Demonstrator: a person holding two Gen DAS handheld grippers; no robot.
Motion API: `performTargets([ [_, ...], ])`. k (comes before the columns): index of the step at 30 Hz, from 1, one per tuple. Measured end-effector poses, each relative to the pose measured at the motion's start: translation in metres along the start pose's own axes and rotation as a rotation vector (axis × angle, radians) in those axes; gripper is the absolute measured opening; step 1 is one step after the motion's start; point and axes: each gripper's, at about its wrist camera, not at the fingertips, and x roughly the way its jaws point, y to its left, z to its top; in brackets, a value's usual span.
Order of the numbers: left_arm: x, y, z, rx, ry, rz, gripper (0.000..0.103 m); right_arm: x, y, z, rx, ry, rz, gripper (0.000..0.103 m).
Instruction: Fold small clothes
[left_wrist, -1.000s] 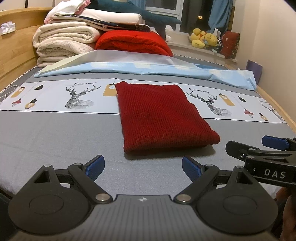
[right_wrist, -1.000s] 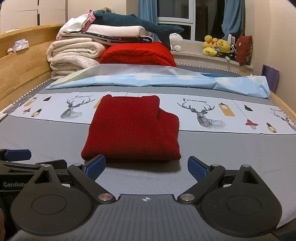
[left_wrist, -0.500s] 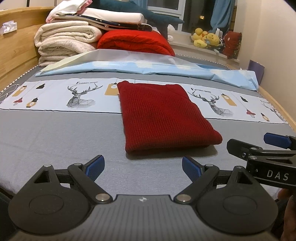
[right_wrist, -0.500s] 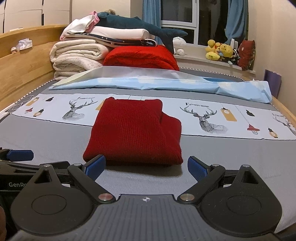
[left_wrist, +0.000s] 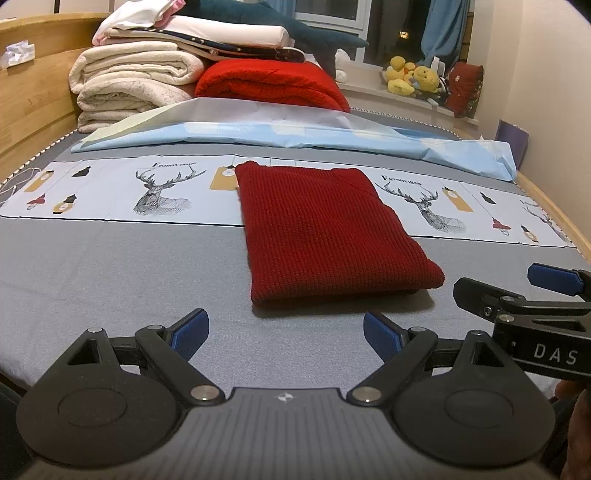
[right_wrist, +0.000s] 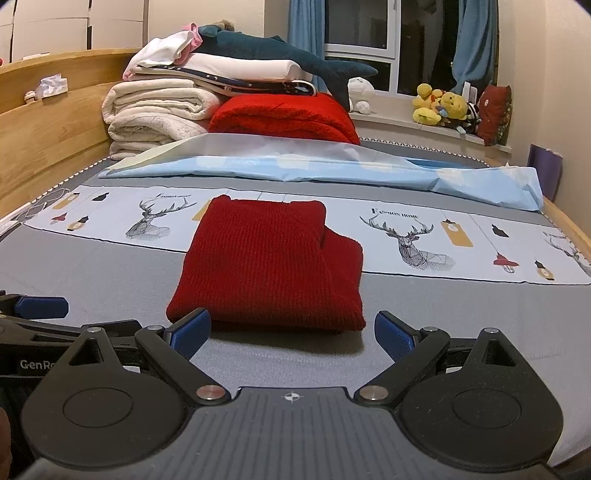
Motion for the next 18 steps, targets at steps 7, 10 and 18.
performTargets([
  [7,0.0001,0.0001,-0.0001,0.0,0.0,0.0,0.093,-0.0003,0.0,0.0,-0.001,0.0,0.0,0.095],
  [10,0.0001,0.0002,-0.0001,0.0,0.0,0.0,0.093,-0.0002,-0.0002,0.0,-0.001,0.0,0.0,0.095],
  [18,-0.0006,0.0003,0.0002,-0.006,0.0,-0.001,0.093,-0.0002,0.0,0.0,-0.001,0.0,0.0,0.095],
])
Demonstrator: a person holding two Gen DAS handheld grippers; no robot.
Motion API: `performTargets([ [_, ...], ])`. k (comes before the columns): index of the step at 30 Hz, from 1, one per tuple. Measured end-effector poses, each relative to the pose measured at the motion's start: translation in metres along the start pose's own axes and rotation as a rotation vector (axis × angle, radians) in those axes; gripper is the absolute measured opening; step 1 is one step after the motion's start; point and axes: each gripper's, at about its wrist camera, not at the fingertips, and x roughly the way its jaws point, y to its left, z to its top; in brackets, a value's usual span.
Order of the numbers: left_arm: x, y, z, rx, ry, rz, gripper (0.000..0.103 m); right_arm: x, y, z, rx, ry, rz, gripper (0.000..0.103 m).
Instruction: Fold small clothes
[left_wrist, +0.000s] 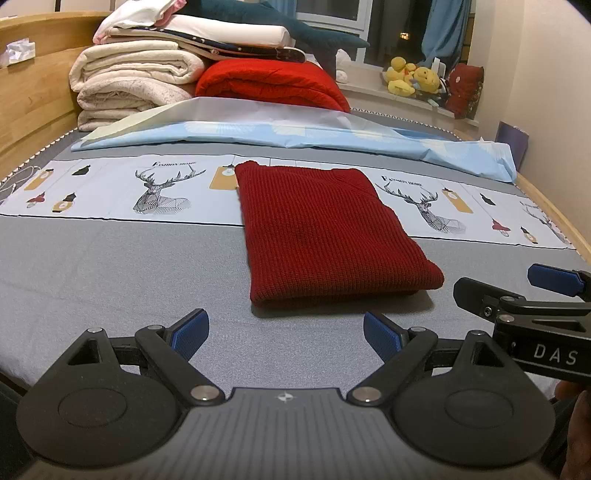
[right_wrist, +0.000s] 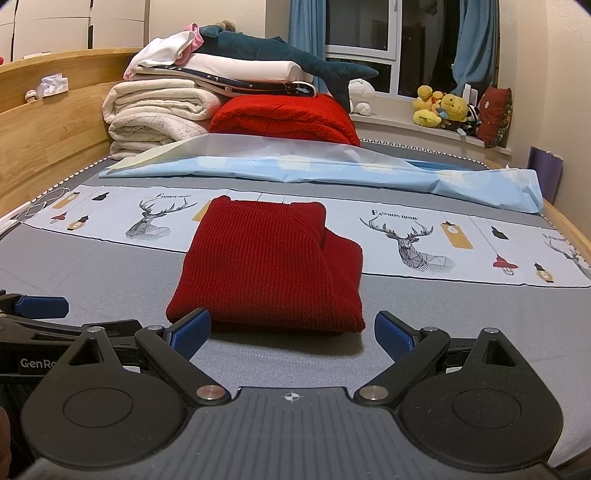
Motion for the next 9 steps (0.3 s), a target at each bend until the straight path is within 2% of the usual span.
performTargets([
  [9,-0.0001,0.0001,0.0001,-0.002,0.002,0.001,0.093,0.0,-0.0003,-0.0001,-0.001,0.0,0.0,0.095],
])
